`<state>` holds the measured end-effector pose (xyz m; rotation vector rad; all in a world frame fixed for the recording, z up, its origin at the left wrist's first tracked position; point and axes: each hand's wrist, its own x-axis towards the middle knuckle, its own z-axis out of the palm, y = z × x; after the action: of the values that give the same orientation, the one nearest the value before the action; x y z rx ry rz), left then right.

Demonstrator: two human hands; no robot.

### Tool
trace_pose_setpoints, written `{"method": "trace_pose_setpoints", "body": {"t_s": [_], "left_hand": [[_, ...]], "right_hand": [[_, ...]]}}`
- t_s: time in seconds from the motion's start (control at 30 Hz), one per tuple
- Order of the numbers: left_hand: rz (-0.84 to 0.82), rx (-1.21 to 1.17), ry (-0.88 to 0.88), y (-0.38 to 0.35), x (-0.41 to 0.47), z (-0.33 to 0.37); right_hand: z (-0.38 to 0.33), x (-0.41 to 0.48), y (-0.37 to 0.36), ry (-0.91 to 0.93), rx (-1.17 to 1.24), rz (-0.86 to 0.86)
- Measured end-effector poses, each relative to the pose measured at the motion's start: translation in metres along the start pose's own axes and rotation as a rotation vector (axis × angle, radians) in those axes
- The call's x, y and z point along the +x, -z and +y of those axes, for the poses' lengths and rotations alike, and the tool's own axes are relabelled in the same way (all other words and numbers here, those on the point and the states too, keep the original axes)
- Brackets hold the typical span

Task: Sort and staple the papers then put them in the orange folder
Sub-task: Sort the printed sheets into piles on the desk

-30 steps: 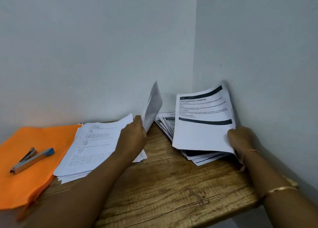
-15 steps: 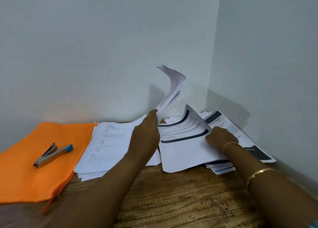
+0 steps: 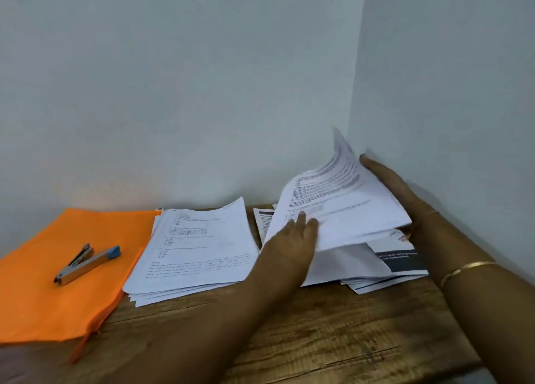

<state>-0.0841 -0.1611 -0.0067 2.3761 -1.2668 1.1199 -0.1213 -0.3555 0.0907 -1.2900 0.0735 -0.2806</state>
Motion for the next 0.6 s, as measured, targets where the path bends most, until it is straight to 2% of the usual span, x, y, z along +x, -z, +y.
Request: {"method": "trace_pose_setpoints", "body": {"t_s": [0.1, 0.23, 0.3, 0.37, 0.43, 0.47, 0.6], "left_hand": [[-0.113, 0.103, -0.092, -0.008, -0.007, 0.023], [-0.144, 0.088, -0.177, -0.017, -0.013, 0.032], [-0.176, 0.055, -0.192, -0.009, -0.013, 0.027], [-0.276, -0.109, -0.194, 0.0, -0.012, 0.019], [-0.351, -0.349, -0.012, 0.008, -0.012, 0.01], [-0.326, -0.457, 0.075, 0.01, -0.011, 0.006], [-0.065, -0.734, 0.428, 0.014, 0.0, -0.012]], "right_hand": [[0.001, -0.008, 0.015, -0.058, -0.107, -0.032], [0.01, -0.02, 0.031, -0.242, -0.365, -0.127], [0.012, -0.021, 0.034, -0.197, -0.519, -0.047], [0.015, -0.022, 0.038, -0.132, -0.502, 0.049], [0.016, -0.024, 0.043, -0.061, -0.454, 0.095], [0.016, -0.025, 0.045, -0.033, -0.425, 0.103], [0.013, -0.031, 0.042, 0.058, -0.294, 0.064]]}}
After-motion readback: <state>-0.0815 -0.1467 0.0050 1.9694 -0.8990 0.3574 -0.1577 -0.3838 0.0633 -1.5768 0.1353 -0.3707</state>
